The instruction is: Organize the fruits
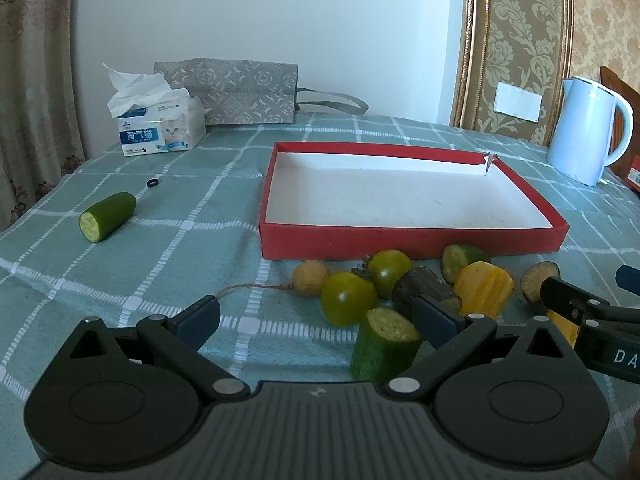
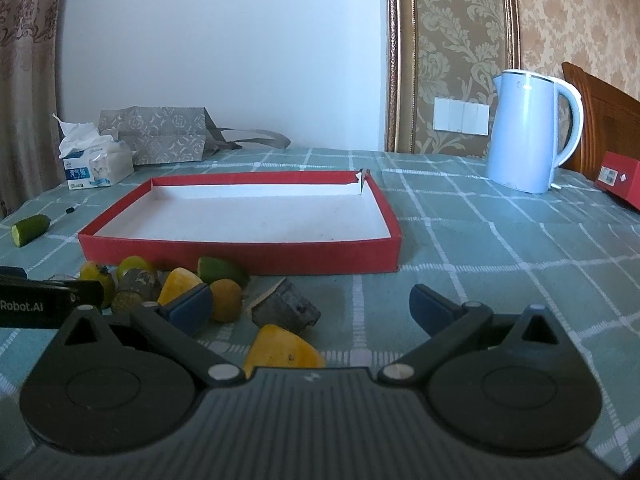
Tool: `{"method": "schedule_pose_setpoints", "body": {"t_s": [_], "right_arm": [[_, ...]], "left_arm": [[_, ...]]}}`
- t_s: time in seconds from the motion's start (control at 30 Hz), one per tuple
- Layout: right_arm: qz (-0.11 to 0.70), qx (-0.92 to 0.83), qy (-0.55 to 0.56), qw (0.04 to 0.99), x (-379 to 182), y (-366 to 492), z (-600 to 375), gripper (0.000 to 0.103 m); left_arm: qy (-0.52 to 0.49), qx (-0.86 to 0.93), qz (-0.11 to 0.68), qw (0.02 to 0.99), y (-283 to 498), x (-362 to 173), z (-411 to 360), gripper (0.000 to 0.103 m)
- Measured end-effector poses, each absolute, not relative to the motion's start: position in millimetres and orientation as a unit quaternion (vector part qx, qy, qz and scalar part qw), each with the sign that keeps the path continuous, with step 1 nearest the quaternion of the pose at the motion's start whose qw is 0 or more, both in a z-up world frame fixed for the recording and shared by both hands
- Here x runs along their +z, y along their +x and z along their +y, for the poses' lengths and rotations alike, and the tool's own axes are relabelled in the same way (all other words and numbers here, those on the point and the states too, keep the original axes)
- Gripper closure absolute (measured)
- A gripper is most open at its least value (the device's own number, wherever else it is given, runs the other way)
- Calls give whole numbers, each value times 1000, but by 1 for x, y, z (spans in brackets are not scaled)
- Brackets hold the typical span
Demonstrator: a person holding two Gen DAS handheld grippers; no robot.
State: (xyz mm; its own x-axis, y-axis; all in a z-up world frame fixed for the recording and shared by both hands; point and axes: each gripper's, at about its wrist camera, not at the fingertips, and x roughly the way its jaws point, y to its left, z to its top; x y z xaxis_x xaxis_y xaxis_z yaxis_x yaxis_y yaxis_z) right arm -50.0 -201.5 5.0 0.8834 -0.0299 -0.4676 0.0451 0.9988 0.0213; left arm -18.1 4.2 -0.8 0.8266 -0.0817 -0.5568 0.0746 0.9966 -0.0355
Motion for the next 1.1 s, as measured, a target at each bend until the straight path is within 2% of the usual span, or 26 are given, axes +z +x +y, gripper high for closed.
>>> {"method": "schedule_pose_setpoints", "body": {"t_s": [0.87,1.1], "right_arm": [[277,-21,85,957,-4,-41,-224,0],[260,-33,84,961,-2,-48,-227,0]], "left_arm": [[-6,-74,270,960,-45,0,18,0],[1,-80,286,955,-36,-4,2,0]]}}
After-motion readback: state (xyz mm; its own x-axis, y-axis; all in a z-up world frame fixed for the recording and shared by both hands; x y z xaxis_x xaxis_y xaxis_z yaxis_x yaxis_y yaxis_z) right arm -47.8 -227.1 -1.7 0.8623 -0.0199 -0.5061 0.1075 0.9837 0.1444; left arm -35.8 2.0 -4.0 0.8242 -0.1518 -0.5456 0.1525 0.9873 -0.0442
